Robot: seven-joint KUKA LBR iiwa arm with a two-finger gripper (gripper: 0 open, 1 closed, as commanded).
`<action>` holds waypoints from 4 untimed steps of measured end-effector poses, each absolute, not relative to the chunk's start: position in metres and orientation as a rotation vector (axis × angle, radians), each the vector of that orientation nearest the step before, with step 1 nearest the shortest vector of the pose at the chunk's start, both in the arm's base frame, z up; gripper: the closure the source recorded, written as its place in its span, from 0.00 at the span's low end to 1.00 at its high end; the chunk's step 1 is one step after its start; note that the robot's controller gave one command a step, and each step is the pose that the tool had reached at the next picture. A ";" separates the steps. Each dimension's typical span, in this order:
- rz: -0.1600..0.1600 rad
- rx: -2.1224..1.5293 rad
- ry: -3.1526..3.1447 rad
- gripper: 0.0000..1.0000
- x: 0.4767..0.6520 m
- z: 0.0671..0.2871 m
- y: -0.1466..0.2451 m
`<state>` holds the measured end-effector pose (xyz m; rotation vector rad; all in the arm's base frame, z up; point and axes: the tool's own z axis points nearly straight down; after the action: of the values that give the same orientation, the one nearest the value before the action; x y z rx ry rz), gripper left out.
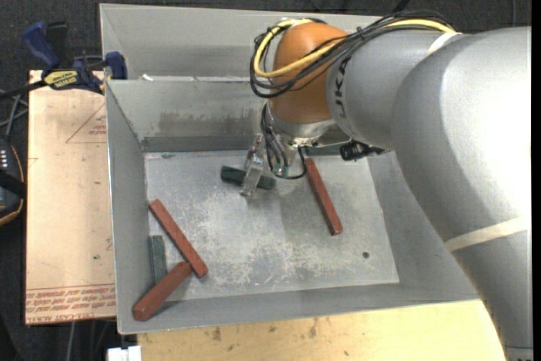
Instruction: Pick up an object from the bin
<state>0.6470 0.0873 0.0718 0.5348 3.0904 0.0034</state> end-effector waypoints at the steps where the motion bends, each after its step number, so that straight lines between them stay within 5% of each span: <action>1: 0.004 0.535 3.090 1.00 0.647 0.072 0.087; 4: 0.002 0.536 3.095 1.00 0.646 0.115 0.087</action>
Offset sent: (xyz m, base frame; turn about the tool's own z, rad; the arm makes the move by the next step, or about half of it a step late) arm -0.0001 0.0000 0.0727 0.0000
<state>0.6462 0.0873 0.1147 0.5361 3.0948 0.0020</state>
